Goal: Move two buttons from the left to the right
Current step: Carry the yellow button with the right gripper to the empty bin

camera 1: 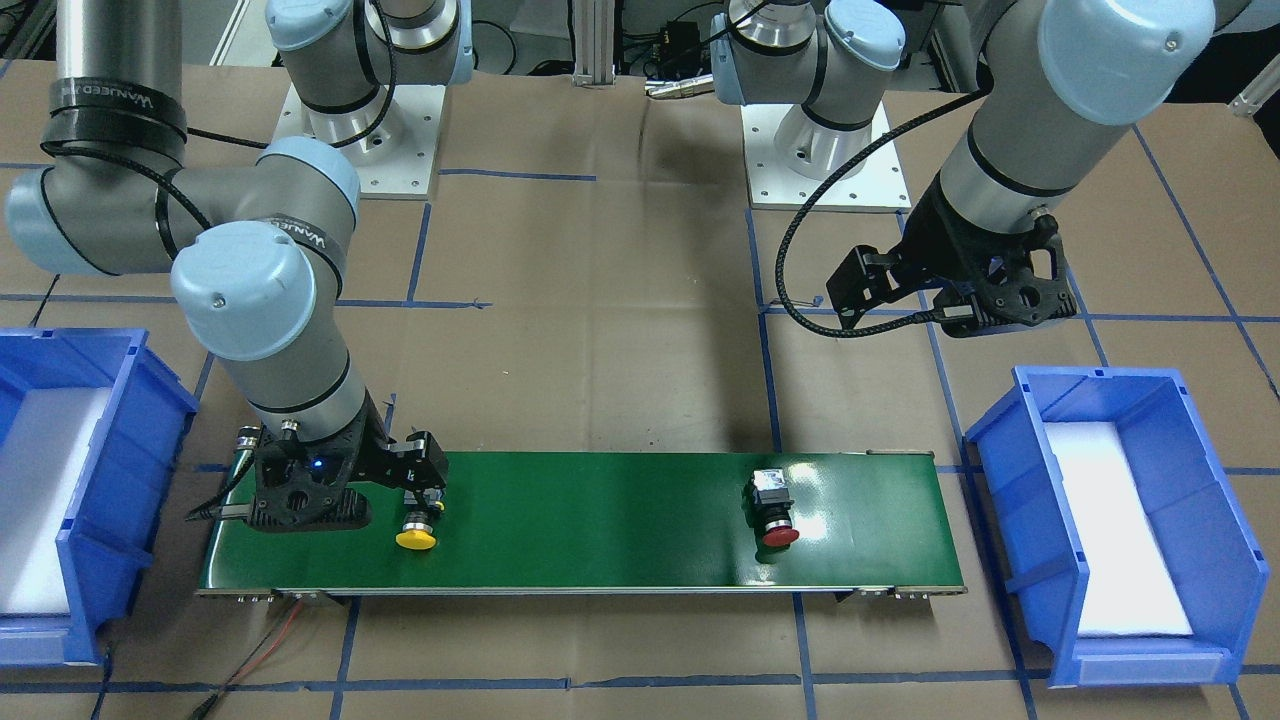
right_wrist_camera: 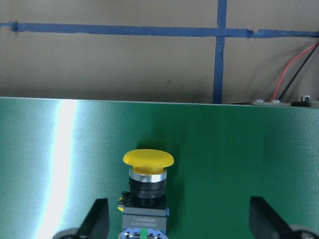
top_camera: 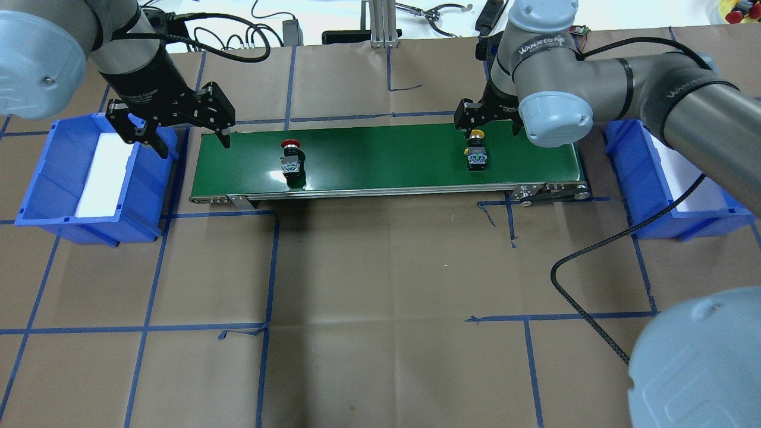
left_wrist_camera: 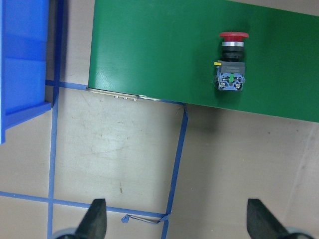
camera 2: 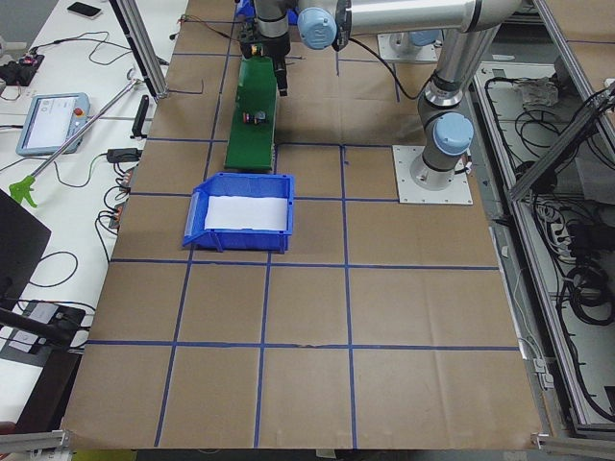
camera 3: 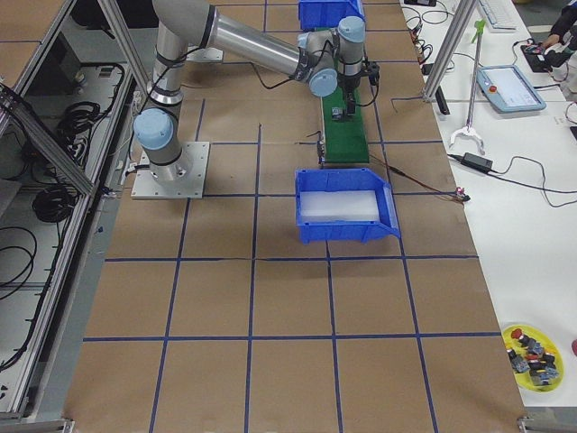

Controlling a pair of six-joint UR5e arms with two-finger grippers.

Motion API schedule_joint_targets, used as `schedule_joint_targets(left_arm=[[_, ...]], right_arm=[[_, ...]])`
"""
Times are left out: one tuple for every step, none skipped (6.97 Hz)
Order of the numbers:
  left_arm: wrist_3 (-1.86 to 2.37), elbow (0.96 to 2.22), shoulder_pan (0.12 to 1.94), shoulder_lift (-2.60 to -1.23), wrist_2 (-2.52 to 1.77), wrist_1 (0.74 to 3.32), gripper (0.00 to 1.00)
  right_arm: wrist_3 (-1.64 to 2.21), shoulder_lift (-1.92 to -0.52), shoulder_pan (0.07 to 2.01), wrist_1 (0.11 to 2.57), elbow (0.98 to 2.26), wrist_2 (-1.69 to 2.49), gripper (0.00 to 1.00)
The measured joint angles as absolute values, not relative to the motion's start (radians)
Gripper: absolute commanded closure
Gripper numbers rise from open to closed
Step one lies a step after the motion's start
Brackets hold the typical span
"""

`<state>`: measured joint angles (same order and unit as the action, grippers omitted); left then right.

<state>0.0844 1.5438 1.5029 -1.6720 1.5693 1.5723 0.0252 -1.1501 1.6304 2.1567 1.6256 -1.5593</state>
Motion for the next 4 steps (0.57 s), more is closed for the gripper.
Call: schedule_joint_targets(left_arm=[[0.084, 1.543, 1.502, -1.673, 1.569, 1.572, 0.0], [0.084, 1.543, 1.501, -1.673, 1.569, 1.572, 0.0], [0.084, 1.543, 1.501, -1.674, 1.569, 1.572, 0.0], [0.084, 1.543, 1.5, -1.673, 1.569, 1.572, 0.0]], right_arm=[[0.029, -1.13, 1.631, 2.157, 1.626, -1.561, 0.02], [0.031, -1.109, 1.63, 2.157, 1.626, -1.561, 0.22], [0.032, -1.09, 1.63, 2.157, 1.626, -1.558, 0.6], [0.031, -1.076, 1.628, 2.156, 1.623, -1.554, 0.85]])
